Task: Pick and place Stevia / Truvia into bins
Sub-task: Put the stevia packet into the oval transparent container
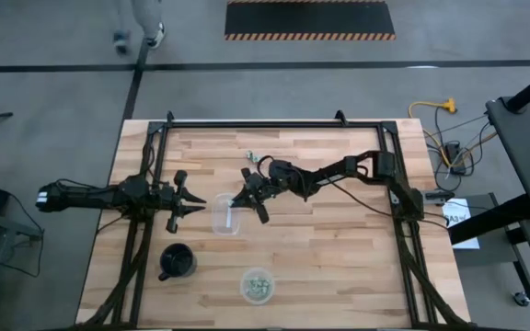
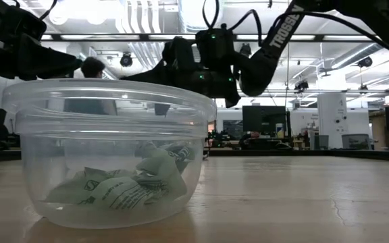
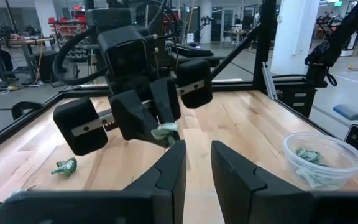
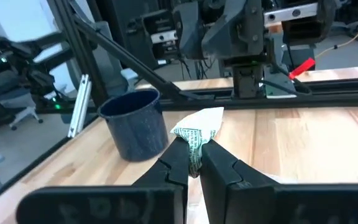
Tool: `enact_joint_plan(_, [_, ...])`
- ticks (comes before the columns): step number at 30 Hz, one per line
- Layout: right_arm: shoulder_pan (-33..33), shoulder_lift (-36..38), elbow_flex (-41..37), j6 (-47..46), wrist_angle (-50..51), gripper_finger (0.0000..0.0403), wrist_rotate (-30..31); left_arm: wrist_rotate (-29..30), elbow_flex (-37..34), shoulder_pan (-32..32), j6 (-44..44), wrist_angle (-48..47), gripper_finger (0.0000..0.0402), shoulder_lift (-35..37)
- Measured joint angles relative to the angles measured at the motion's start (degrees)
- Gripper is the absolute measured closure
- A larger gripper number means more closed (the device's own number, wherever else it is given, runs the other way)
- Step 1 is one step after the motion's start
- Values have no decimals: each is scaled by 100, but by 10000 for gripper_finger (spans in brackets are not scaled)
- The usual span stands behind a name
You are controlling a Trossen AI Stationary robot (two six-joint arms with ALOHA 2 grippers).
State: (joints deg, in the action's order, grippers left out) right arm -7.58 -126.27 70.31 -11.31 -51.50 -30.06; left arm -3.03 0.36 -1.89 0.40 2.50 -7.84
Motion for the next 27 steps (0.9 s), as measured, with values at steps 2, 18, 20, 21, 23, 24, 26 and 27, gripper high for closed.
enact_joint_plan(2, [25, -28, 67, 83, 112, 390, 2, 0, 0, 2, -1, 0, 344, 0])
enact_joint_plan(18, [106, -20, 823, 421, 1837, 307, 173, -2, 0, 2, -1, 2, 344, 0])
enact_joint_plan(20, [123, -20, 823, 429, 1836, 286, 185, -2, 0, 1, -2, 0, 344, 0])
enact_joint_plan(21, [125, -20, 823, 430, 1838, 275, 193, 0, 0, 2, 0, 2, 344, 0])
enact_joint_plan(23, [125, -20, 821, 406, 1839, 254, 230, -2, 0, 1, -2, 0, 344, 0])
enact_joint_plan(24, [128, -20, 821, 403, 1837, 243, 290, -1, 0, 0, -1, 0, 344, 0])
enact_joint_plan(26, [131, -18, 819, 408, 1835, 224, 310, -2, 0, 0, -2, 2, 344, 0])
enact_joint_plan(27, [131, -18, 810, 406, 1838, 214, 317, -1, 0, 2, -2, 1, 344, 0])
